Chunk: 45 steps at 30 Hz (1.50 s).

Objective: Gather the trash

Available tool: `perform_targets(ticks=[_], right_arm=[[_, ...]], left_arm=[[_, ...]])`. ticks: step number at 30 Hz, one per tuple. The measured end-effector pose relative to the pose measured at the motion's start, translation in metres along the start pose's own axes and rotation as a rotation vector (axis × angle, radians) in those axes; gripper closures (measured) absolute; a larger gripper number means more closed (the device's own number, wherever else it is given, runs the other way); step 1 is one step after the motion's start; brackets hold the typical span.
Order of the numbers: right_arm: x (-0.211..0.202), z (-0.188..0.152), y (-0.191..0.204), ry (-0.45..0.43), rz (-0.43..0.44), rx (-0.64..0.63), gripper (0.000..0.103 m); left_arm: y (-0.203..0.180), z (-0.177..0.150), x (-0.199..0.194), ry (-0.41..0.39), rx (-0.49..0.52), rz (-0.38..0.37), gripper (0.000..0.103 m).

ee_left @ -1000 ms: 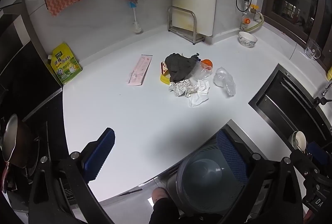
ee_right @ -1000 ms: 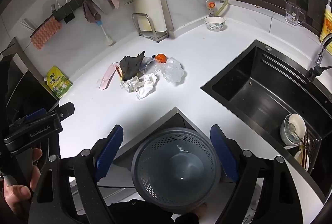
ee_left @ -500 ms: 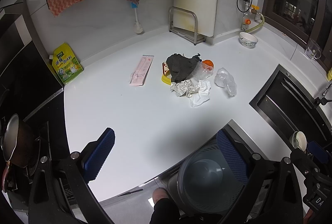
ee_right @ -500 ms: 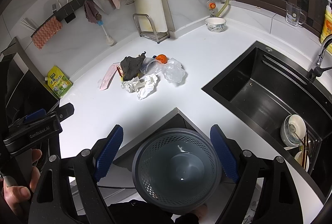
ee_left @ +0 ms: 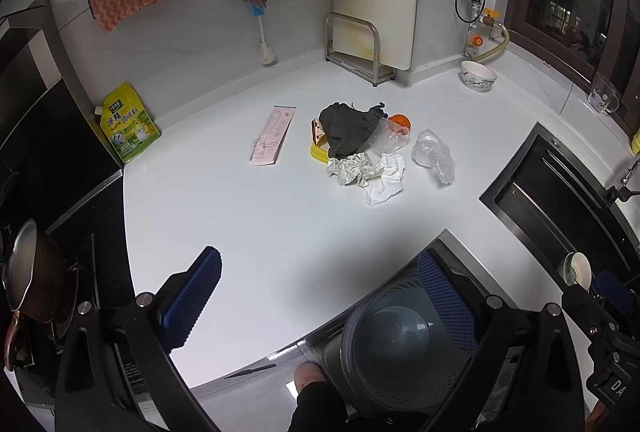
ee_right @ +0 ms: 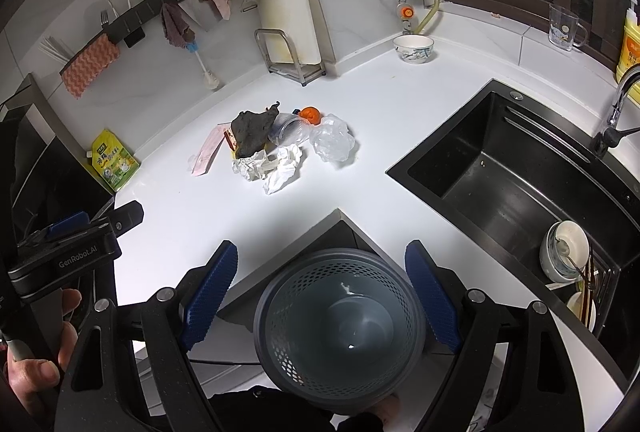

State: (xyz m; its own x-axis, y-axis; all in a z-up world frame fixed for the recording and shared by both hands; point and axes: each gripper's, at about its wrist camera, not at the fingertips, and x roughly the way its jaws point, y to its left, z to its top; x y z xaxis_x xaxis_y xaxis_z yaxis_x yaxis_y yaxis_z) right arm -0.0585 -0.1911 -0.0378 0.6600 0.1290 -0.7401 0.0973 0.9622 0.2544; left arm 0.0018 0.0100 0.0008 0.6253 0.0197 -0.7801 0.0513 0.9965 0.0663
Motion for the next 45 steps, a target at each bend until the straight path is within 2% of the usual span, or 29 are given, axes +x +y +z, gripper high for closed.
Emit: perform_targets(ticks=[45], right_arm=[[-0.0084, -0.0008, -0.0016, -0.015, 0.007, -0.009, 0.021]], left_arm=[[0.0048, -0.0005, -0.0035, -0.006, -0.001, 0.006, 0.006]])
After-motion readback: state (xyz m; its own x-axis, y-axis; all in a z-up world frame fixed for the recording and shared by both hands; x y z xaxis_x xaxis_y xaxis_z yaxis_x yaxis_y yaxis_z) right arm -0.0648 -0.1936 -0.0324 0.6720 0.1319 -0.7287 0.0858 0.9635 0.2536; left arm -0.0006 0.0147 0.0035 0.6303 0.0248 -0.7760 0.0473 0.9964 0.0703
